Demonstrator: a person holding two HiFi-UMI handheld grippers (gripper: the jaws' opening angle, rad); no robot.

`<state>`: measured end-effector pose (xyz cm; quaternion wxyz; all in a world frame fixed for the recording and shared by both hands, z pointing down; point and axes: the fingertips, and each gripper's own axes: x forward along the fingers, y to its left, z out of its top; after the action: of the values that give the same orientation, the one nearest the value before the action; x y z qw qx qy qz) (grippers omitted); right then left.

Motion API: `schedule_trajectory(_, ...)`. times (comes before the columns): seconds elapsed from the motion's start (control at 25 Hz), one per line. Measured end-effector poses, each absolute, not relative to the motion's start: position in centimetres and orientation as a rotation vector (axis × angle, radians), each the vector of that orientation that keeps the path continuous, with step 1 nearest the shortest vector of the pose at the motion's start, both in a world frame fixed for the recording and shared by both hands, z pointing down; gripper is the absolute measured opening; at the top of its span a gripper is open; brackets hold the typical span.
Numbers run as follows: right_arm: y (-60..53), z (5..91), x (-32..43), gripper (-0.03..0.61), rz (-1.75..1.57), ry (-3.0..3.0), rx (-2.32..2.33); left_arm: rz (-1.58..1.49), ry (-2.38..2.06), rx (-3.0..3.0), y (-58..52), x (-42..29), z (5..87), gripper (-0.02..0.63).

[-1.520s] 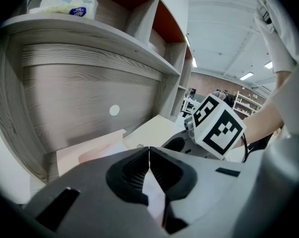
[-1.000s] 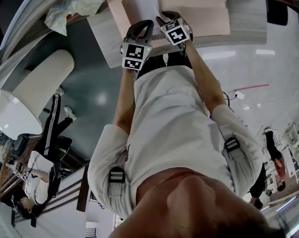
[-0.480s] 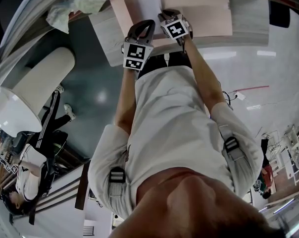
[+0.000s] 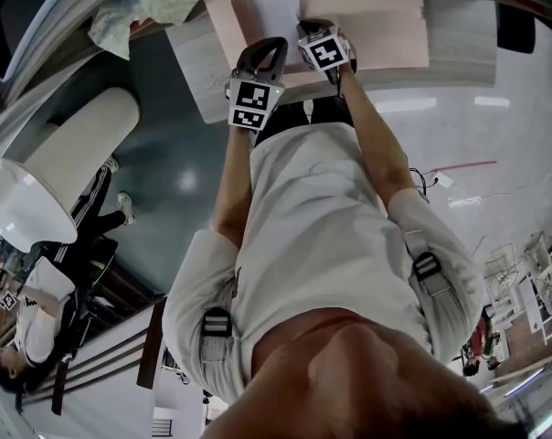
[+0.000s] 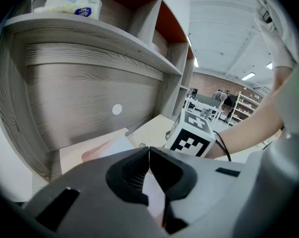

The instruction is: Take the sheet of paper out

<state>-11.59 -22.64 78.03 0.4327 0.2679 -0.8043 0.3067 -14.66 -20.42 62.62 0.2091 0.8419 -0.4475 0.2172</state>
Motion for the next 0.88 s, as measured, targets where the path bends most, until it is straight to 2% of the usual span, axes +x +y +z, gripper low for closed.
schedule_trajectory(0.88,-23.4,77.2,-9.4,0.02,0.787,-2.0,0.757,0.615,-1.204,2.388,-20.4,-13.2,61.9,0.023)
